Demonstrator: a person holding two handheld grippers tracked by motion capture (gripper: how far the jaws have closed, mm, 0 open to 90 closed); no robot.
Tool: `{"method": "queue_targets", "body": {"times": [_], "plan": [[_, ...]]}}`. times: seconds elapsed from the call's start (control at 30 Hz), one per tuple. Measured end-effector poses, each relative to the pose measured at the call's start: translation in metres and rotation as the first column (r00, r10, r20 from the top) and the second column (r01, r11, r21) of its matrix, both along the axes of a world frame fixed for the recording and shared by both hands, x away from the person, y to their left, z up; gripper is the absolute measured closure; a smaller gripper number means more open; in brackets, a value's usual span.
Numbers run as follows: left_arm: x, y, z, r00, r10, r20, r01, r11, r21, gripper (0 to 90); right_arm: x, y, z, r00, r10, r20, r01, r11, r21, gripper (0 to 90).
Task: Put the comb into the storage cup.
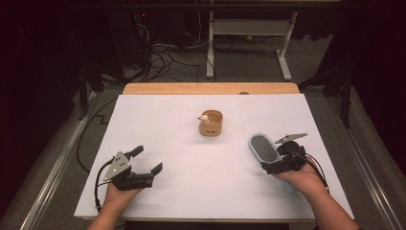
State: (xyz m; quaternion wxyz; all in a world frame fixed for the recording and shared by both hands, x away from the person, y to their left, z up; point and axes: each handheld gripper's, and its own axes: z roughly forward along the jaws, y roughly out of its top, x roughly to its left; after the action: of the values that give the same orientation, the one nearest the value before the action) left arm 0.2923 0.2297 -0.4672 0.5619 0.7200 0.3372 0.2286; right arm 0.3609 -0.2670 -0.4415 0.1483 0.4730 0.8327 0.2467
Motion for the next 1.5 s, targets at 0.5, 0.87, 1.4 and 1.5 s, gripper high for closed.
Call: {"method": "queue_targets", "body": {"times": [0.5,0.87,1.4,1.5], "plan": [[0.0,0.0,0.0,1.0,-0.003,0.001,0.003,1.0,0.0,5.4,0.022,0.007,-0.004,0.9996,0.002,-0.029,-0.002,1.0,0.002,0.2],[0.0,0.0,0.0,1.0,-0.005,0.001,0.005,1.0,-0.001,5.4,0.032,0.017,-0.01,0.9988,-0.004,-0.049,0.002,1.0,-0.026,0.2],[0.0,0.001,0.0,1.0,-0.001,-0.001,0.001,1.0,-0.002,5.4,0.036,0.023,-0.014,0.9977,0.001,-0.068,-0.005,0.998,-0.066,4.0],[0.0,0.0,0.0,1.0,-0.004,-0.005,0.004,1.0,-0.001,5.4,0.037,0.023,-0.014,0.9975,0.008,-0.07,-0.012,0.998,-0.069,5.0]]}}
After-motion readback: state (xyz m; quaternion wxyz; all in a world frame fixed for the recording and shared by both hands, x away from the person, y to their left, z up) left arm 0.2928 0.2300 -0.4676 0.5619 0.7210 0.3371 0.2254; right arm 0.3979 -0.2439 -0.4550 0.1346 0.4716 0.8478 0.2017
